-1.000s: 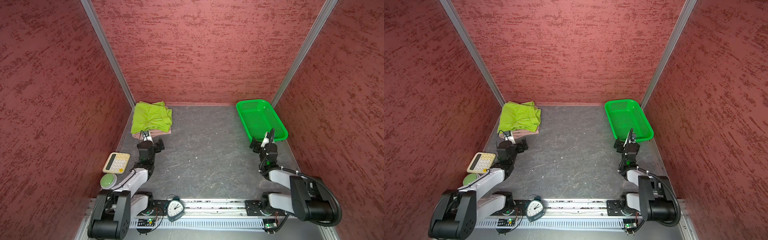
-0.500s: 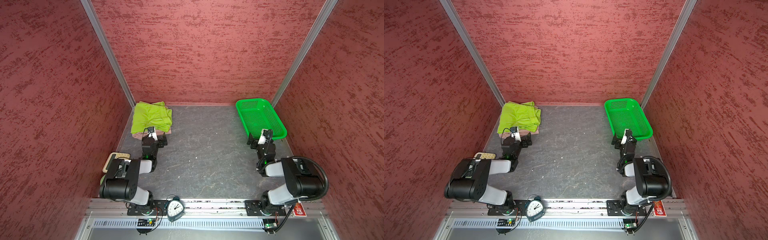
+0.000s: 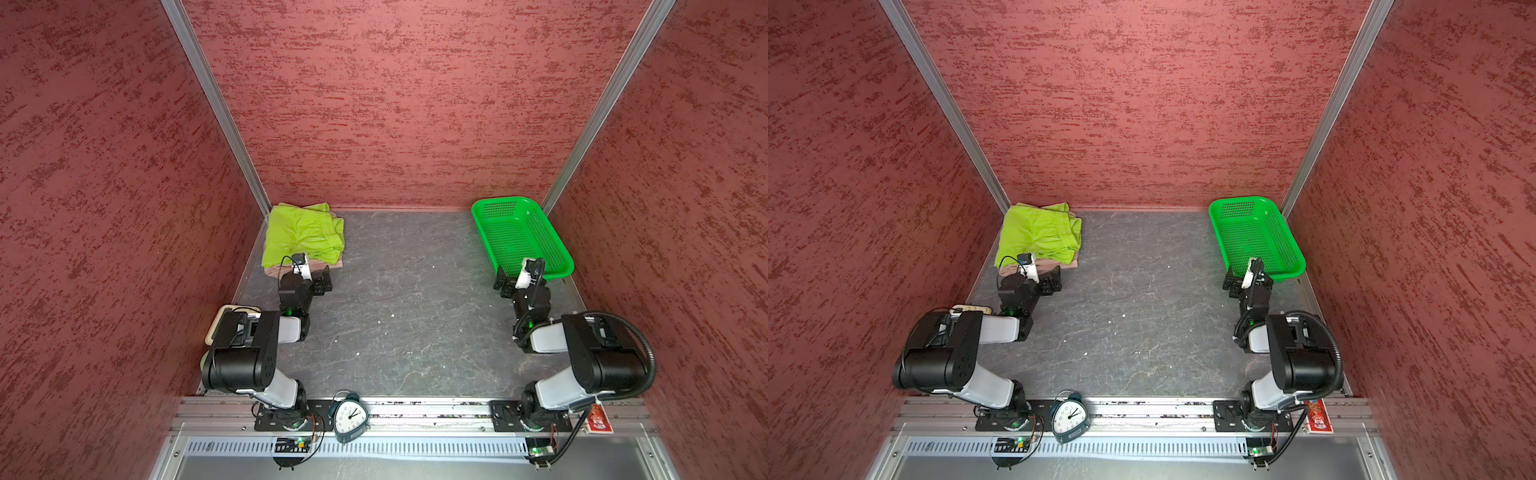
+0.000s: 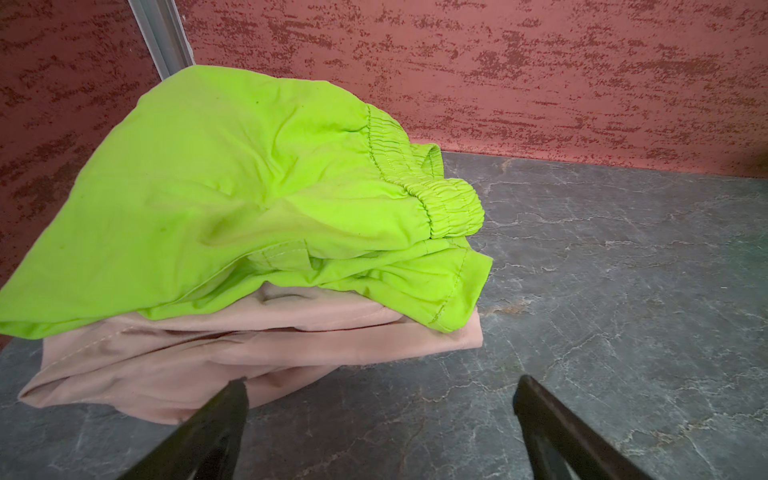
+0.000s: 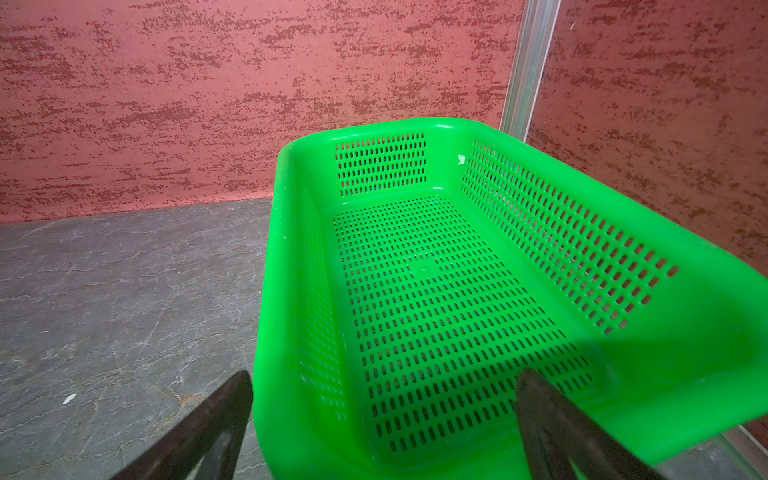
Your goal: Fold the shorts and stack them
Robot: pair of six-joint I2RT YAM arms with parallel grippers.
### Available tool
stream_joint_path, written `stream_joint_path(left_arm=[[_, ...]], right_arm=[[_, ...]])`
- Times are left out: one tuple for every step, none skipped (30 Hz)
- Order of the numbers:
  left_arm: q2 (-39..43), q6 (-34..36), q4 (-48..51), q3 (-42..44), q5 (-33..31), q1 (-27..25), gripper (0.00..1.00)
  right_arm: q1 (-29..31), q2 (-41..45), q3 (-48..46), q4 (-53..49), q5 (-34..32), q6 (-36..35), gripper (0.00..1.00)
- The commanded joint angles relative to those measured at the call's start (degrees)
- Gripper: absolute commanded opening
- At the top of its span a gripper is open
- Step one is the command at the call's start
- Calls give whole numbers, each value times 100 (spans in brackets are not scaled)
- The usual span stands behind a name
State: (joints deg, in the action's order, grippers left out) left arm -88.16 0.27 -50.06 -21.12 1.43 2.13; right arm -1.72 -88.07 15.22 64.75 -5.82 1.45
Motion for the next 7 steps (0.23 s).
stream_joint_path(left_arm=[[44,-16,-74,-67,77,2,99],[28,-18,-106,-68,70,-2,99],[35,-16,-96,-68,72,-2,99],[35,-16,-91,-67,76,-2,99],[35,-17,-100,-72,76,-2,99],[36,-19,-94,-67,76,-2,99],[36,-18,-98,-68,75,-2,99]], right_arm=[[-12,-42,107,84,81,-57,99],[-10,-43,104,84,86,-53,99],[-19,-44,106,84,90,-49,99],[-13,-43,104,83,90,-50,99],[-20,-43,97,86,83,-56,99],[-14,-35,91,99,83,-57,99],[-14,-35,92,100,82,-57,99]])
